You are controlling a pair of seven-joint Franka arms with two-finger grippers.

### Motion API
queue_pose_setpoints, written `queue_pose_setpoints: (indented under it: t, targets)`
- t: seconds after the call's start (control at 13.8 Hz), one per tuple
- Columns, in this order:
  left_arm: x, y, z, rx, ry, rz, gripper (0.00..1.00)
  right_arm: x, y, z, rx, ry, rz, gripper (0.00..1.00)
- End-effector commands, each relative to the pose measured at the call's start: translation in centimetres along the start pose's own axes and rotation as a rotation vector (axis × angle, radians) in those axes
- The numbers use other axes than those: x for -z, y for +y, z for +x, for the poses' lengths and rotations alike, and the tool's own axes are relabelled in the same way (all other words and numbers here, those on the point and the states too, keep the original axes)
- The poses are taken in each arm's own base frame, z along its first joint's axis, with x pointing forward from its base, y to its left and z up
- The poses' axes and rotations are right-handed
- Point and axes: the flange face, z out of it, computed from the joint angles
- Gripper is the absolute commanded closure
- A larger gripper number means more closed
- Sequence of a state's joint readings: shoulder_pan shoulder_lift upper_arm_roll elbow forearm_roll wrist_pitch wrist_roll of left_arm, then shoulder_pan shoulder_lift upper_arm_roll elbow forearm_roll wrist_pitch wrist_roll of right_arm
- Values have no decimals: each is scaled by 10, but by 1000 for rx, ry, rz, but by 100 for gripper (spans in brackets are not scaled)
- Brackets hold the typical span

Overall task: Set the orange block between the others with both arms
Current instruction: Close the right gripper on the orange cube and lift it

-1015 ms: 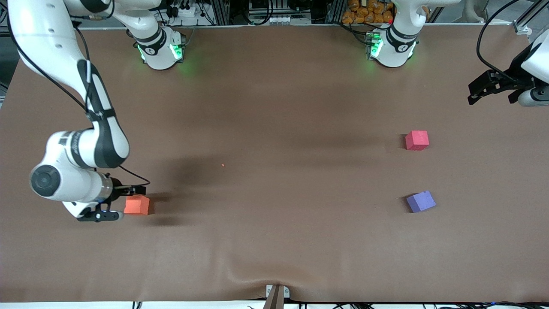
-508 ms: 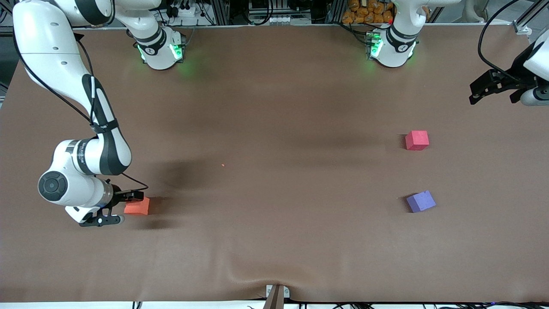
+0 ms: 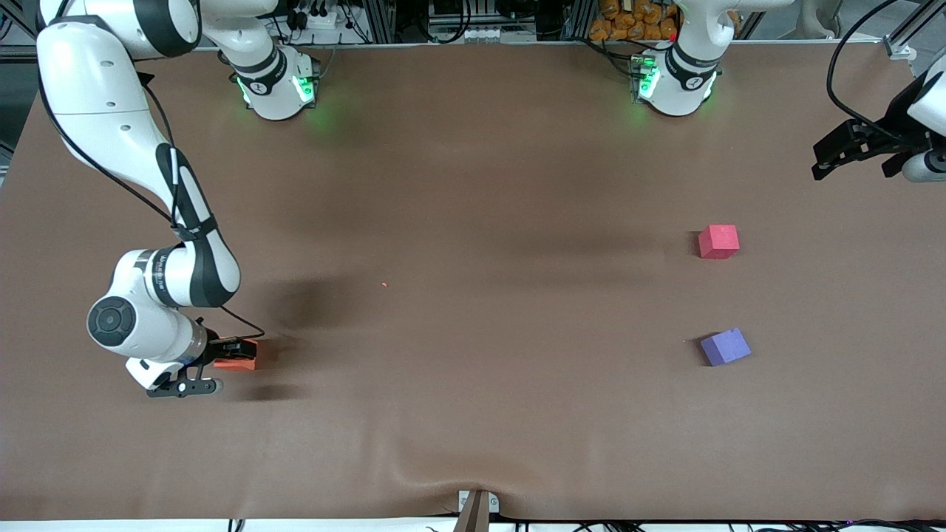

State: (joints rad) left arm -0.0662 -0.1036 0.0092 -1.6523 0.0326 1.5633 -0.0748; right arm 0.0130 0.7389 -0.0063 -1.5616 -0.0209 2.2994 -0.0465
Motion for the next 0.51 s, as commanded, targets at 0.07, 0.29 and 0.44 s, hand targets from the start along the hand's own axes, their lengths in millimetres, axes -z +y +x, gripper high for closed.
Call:
queue_pose_setpoints:
  t: [0.07, 0.29, 0.44]
  targets:
    - [7, -4, -3, -13, 5, 1, 0, -2, -8, 2, -4, -3, -2, 0]
    - [9, -6, -4, -9, 10, 2, 0, -5, -7, 0, 4, -16, -8, 0]
    - [8, -6, -2, -8, 10, 6, 0, -6, -8, -1, 6, -20, -9, 14]
